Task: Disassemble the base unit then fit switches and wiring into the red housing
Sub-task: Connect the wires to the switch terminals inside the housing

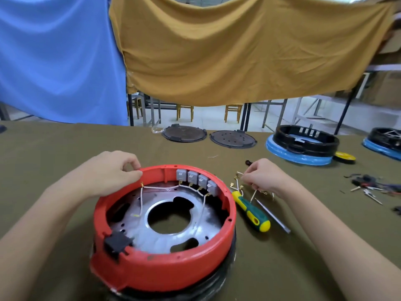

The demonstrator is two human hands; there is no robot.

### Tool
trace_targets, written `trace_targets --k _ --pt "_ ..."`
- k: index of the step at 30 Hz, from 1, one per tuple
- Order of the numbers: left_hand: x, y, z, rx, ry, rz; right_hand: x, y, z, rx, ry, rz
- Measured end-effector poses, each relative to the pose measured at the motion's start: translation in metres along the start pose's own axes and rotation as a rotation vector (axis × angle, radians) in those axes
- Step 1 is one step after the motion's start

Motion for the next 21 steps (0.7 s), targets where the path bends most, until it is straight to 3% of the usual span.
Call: trace_targets --k 6,13,15,19,21 --pt "0.000 0.007 -0.010 -0.090 0.072 0.120 -0.002 0.008 -0.015 -0.218 0.012 0.051" --pt "0.004 0.008 -0.016 -0.356 -0.018 0.160 0.002 0.003 -0.007 0.051 0.056 0.024" --pt "0.004 0.007 -0.014 -0.362 -0.044 0.158 0.003 0.005 -0.001 0.200 -0.024 0.036" --pt "-0.001 0.010 -0.016 -0.421 0.051 0.192 -0.007 0.023 0.026 0.389 -0.423 0.246" --pt "-0.003 0.007 -0.019 -0.462 0.113 0.195 -0.016 0.036 0.029 0.510 -0.439 0.339"
Point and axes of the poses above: each hand's wrist, its own x-axis towards the middle knuckle, its own z-axis out of the back of the hand, y = z × x, the point moved 6 cm from there along x, towards the middle knuckle, and after that the axes turned 1 degree about -z, right-handed, at the moved point
